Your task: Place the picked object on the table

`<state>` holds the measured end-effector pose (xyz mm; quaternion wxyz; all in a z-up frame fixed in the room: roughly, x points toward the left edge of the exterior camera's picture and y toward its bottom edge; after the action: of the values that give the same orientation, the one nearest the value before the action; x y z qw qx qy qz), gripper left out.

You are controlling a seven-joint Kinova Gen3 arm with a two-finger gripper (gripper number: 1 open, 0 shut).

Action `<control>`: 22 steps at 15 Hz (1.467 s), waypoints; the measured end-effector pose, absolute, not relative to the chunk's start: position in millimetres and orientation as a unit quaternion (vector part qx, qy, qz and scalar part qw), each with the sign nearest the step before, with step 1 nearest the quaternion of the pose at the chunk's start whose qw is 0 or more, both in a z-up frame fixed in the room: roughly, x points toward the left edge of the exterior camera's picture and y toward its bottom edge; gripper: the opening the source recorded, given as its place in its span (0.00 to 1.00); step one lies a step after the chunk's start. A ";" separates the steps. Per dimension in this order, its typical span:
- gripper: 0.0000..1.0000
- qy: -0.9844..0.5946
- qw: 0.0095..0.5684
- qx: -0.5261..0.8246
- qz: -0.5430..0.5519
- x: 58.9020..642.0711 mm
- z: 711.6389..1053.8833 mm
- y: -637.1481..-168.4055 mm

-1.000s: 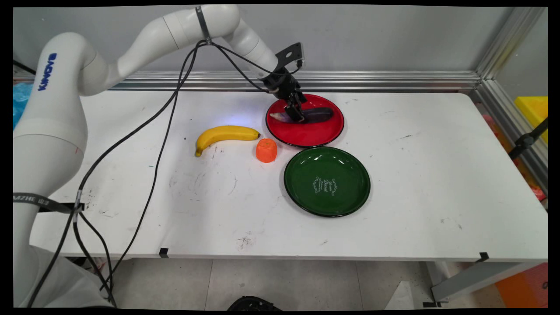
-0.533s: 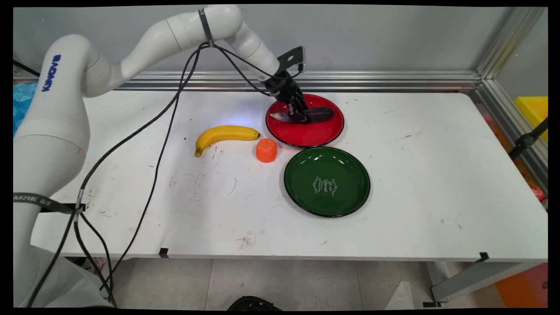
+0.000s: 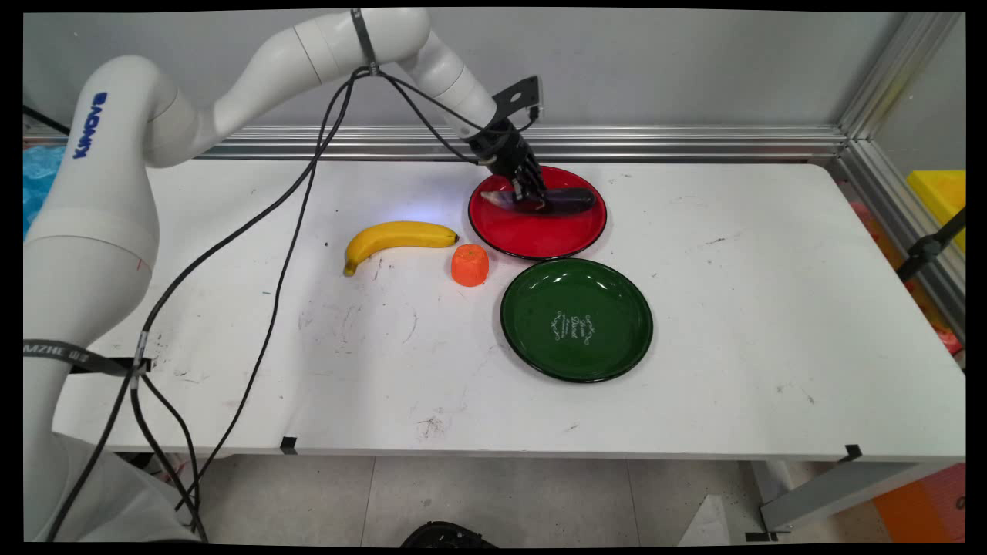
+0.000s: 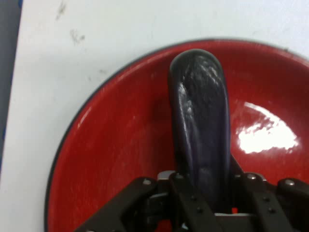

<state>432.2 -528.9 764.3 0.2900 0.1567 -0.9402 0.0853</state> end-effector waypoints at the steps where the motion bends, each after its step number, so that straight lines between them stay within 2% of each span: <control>1: 0.00 -0.940 0.292 0.157 0.085 429.8 769.9 -527.9; 6: 0.00 -0.934 0.305 0.166 0.078 409.6 811.2 -513.6; 11: 0.00 -0.934 0.299 0.185 0.062 403.5 845.6 -477.9; 22: 0.00 -0.947 0.272 0.166 0.029 447.4 861.9 -365.0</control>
<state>447.4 -365.0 861.9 0.2719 0.1660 -0.9474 0.0292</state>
